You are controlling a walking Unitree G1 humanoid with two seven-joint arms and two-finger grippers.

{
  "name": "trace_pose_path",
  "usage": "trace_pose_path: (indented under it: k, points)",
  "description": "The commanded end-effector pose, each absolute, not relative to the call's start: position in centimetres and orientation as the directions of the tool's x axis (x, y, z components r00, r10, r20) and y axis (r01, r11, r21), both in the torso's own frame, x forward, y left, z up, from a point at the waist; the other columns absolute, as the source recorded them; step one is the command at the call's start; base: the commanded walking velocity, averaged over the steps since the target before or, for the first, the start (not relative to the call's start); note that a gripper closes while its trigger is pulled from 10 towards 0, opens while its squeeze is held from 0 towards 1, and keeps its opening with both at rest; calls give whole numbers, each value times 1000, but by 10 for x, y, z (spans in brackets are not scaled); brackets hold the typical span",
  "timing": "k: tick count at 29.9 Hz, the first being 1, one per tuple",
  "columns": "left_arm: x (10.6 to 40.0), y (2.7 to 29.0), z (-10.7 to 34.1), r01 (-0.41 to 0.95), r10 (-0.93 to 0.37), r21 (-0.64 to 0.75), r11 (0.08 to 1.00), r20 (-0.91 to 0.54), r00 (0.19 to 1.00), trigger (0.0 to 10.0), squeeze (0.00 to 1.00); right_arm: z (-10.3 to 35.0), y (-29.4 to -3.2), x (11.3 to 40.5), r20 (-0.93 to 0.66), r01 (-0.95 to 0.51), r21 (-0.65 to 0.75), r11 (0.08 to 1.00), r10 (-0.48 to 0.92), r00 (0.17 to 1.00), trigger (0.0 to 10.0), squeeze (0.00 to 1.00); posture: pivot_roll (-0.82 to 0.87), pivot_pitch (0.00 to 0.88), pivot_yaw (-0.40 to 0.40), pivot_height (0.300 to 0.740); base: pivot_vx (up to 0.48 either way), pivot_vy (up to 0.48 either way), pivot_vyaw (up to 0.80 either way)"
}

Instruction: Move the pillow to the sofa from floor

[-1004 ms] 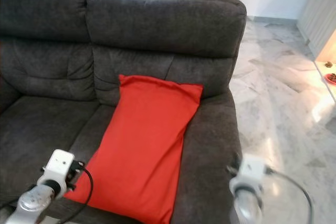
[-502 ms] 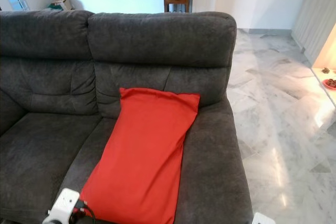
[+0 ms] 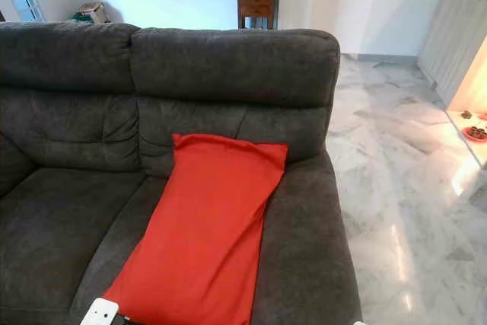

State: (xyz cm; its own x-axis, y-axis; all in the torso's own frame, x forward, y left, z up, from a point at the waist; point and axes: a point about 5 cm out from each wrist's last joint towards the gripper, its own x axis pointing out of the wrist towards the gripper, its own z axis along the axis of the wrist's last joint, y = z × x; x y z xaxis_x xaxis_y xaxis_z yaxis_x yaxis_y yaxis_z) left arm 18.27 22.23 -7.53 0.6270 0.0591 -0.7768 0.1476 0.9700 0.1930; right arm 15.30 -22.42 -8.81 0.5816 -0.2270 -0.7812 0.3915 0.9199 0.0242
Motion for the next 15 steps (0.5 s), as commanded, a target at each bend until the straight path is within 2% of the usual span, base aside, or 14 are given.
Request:
trace_pose_path:
  k: [1,15]
  points:
    - [178,230,-76,121,84,201,972,-781,619,10000,0,-94,-206,148,-810,348,74,934,-147,568,10000,0,-38,0,50,740,0,0,0]
    - [176,226,-77,176,51,203,963,-780,624,10000,0,-93,-206,153,-806,302,79,950,-118,580,10000,0,-15,5,37,740,0,0,0]
